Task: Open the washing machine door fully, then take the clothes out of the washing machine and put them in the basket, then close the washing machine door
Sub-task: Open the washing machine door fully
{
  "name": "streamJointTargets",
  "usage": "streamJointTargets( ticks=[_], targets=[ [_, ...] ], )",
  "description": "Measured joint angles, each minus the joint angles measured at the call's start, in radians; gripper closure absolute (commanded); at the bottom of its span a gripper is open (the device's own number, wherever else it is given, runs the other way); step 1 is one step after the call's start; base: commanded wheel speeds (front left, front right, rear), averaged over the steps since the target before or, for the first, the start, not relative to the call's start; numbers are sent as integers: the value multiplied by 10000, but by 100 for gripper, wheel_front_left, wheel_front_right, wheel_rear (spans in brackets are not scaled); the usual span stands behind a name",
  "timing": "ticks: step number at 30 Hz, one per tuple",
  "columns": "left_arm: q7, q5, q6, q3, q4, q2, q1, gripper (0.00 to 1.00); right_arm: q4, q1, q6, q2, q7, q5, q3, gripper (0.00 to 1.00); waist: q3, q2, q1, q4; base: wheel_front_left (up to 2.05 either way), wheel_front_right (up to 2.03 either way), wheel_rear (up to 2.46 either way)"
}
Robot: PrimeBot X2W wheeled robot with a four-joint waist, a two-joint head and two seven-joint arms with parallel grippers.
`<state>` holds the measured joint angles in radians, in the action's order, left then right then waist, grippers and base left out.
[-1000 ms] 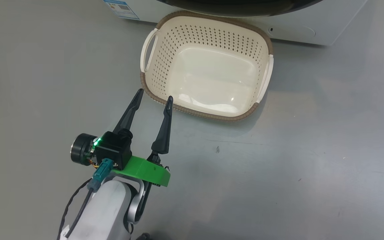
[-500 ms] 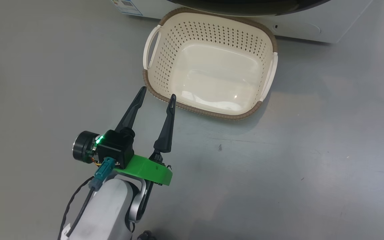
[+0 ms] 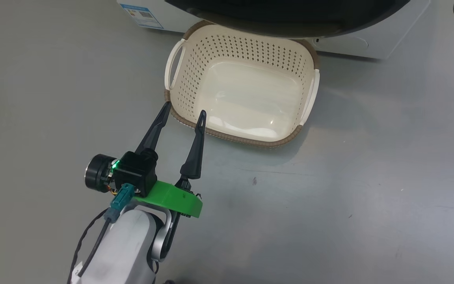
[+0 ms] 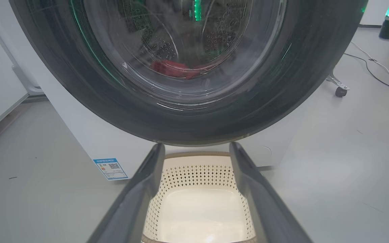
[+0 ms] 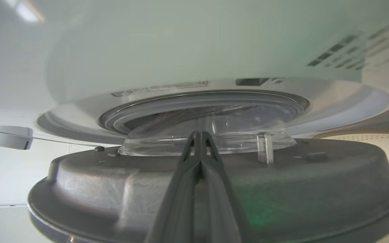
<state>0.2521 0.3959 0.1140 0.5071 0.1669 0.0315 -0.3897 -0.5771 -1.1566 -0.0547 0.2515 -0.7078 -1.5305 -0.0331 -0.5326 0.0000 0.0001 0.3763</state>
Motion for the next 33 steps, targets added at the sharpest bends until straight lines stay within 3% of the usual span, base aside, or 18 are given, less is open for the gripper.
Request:
streamJointTargets(
  ticks=[33],
  targets=[
    [0,-10,50,36,853,8,709,0,-836,2761,1254,-997,-1097,-794,-244,100,1900,0,-1,-296,0,0,0]
  ],
)
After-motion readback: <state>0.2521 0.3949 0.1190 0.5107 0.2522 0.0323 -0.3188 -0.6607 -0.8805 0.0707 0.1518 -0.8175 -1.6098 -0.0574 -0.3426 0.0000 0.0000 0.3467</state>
